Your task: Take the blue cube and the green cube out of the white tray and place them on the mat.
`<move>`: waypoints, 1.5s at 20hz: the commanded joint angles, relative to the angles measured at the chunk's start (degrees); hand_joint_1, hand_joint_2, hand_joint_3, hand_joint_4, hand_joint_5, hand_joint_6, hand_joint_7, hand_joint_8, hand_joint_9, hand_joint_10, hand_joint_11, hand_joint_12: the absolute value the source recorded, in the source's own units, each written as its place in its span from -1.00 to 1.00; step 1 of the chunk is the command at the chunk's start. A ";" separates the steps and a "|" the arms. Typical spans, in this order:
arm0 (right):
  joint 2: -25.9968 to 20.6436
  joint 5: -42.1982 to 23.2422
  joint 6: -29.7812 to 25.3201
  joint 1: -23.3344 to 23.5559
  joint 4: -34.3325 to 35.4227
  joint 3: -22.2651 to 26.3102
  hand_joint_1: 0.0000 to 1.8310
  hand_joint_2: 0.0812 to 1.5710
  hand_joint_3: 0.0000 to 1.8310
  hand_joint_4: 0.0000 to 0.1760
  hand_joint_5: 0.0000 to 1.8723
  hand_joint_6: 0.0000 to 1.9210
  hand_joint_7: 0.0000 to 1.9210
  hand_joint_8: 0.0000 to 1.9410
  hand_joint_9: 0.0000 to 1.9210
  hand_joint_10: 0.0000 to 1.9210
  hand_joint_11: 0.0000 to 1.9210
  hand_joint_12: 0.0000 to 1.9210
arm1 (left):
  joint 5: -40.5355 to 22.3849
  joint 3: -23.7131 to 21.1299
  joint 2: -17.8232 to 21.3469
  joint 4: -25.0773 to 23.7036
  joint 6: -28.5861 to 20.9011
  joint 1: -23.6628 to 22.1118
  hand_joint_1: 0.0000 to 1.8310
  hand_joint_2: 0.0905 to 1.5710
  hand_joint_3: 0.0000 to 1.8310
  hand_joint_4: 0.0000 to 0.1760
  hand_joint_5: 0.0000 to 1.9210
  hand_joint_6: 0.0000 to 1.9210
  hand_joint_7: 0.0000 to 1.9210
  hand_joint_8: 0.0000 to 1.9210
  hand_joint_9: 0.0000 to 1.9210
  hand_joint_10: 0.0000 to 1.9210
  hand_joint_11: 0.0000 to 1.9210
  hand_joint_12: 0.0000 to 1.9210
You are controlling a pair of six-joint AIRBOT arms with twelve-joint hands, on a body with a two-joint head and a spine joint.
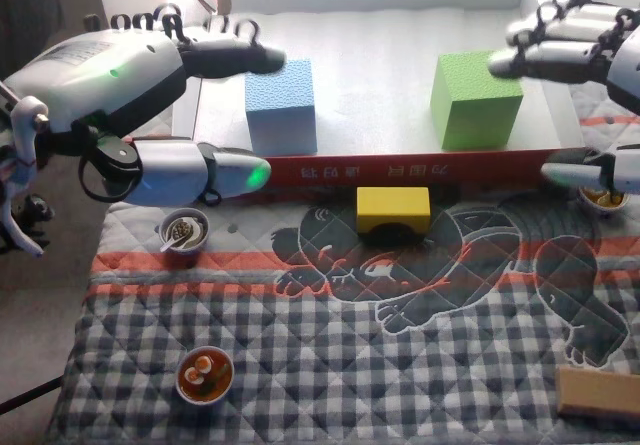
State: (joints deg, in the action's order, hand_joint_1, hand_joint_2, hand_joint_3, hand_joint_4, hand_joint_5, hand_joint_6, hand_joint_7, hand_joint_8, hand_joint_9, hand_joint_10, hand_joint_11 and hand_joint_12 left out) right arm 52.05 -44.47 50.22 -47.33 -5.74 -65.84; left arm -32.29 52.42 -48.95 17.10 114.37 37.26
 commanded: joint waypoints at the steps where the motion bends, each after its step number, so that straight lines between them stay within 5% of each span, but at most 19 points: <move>1: 0.30 -6.04 0.03 0.49 1.25 -0.47 -0.19 0.44 -0.99 -0.77 -0.46 -1.00 -0.57 -1.00 -0.59 -0.99 -0.89 -0.27 | -5.79 0.54 -0.48 -0.62 0.00 -0.95 -0.36 0.46 -1.00 0.17 -0.53 -1.00 -0.56 -1.00 -0.49 -0.97 -0.95 0.01; 5: 1.75 -5.75 0.03 2.70 1.93 -2.56 -0.32 0.45 -1.00 -0.56 -0.54 -1.00 -0.65 -1.00 -0.68 -1.00 -0.96 -0.30 | -1.66 5.40 -3.95 0.73 0.00 -5.60 -0.29 0.43 -1.00 0.13 -0.51 -1.00 -0.57 -1.00 -0.51 -1.00 -0.99 0.00; 6: 3.64 -3.52 0.03 5.75 1.94 -4.76 -0.43 0.35 -1.00 -0.36 -0.73 -1.00 -0.77 -1.00 -0.80 -1.00 -1.00 -0.49 | 1.74 9.23 -6.89 1.36 0.00 -8.52 -0.29 0.39 -1.00 0.59 -0.51 -1.00 -0.58 -1.00 -0.57 -1.00 -1.00 -0.14; 7: 4.24 -2.84 0.03 6.51 1.90 -5.42 -0.43 0.35 -1.00 -0.36 -0.73 -1.00 -0.77 -1.00 -0.80 -1.00 -1.00 -0.49 | 2.20 9.71 -7.26 1.43 -0.01 -8.84 -0.29 0.39 -1.00 0.59 -0.51 -1.00 -0.58 -1.00 -0.57 -1.00 -1.00 -0.14; 8: 5.08 -1.58 0.03 7.52 1.83 -6.35 -0.48 0.24 -0.99 -0.03 -0.81 -1.00 -0.79 -1.00 -0.78 -1.00 -1.00 -0.35 | 3.66 11.18 -8.46 1.72 -0.01 -9.82 -0.29 0.37 -1.00 0.85 -0.51 -1.00 -0.59 -1.00 -0.58 -1.00 -1.00 -0.18; 10: 7.84 2.46 0.03 10.46 1.74 -9.63 -0.55 0.09 -1.00 0.15 -0.92 -1.00 -0.80 -1.00 -0.76 -1.00 -1.00 -0.22 | 6.93 15.29 -11.48 3.55 0.45 -11.61 -0.28 0.27 -1.00 0.98 -0.55 -1.00 -0.60 -1.00 -0.57 -1.00 -1.00 -0.16; 12: 9.87 6.02 0.03 12.11 1.40 -12.08 -0.55 0.06 -1.00 -0.18 -0.95 -1.00 -0.82 -1.00 -0.76 -1.00 -1.00 -0.18 | 9.66 18.37 -13.99 6.58 3.32 -12.35 -0.27 0.21 -1.00 1.00 -0.60 -1.00 -0.62 -1.00 -0.58 -1.00 -1.00 -0.13; 15: 11.42 9.92 0.03 12.69 0.31 -14.10 -0.43 0.11 -1.00 0.02 -0.95 -1.00 -0.85 -1.00 -0.84 -1.00 -1.00 -0.36 | 13.94 22.08 -17.21 12.32 10.60 -12.60 -0.25 0.14 -1.00 1.00 -0.69 -1.00 -0.73 -1.00 -0.72 -1.00 -1.00 -0.45; 16: 11.76 10.90 0.03 12.74 0.22 -14.64 -0.39 0.11 -1.00 0.25 -0.90 -0.99 -0.81 -0.99 -0.79 -0.99 -1.00 -0.25 | 14.82 23.02 -18.06 15.07 13.83 -12.59 -0.30 0.19 -0.99 1.00 -0.70 -1.00 -0.73 -1.00 -0.70 -0.99 -1.00 -0.65; 19: 12.73 13.19 0.03 13.11 0.08 -16.12 -0.41 0.10 -1.00 0.00 -0.89 -1.00 -0.82 -1.00 -0.78 -0.99 -1.00 -0.14 | 16.73 25.46 -19.71 17.53 15.19 -12.55 -0.29 0.20 -1.00 1.00 -0.71 -1.00 -0.75 -1.00 -0.71 -1.00 -1.00 -0.68; 22: 14.03 15.37 0.03 13.78 -0.82 -17.56 -0.36 0.13 -1.00 -0.03 -0.89 -1.00 -0.87 -1.00 -0.84 -0.99 -1.00 -0.27 | 18.38 27.76 -20.98 18.94 15.23 -12.55 -0.31 0.22 -1.00 1.00 -0.72 -1.00 -0.76 -1.00 -0.71 -1.00 -0.99 -0.65; 25: 15.52 16.84 0.03 14.20 -0.97 -19.10 -0.44 0.18 -0.99 -0.05 -0.87 -1.00 -0.80 -0.99 -0.75 -0.98 -1.00 -0.11 | 20.01 30.04 -22.32 20.48 15.24 -12.57 -0.19 0.25 -1.00 1.00 -0.67 -1.00 -0.66 -1.00 -0.54 -1.00 -1.00 -0.32; 30: 16.59 17.78 0.03 14.27 -0.93 -20.04 -0.46 0.28 -1.00 -0.02 -0.80 -1.00 -0.64 -0.99 -0.59 -0.98 -0.94 0.01 | 21.05 31.06 -22.85 21.70 15.28 -12.53 -0.02 0.28 -1.00 0.96 -0.59 -1.00 -0.56 -1.00 -0.46 -0.99 -0.96 -0.18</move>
State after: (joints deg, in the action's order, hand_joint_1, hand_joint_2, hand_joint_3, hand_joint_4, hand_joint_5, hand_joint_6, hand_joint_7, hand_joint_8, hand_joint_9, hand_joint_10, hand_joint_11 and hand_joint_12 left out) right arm 68.69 -20.73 50.17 -34.11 -7.33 -85.62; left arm -6.28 83.22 -71.79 38.65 129.67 25.45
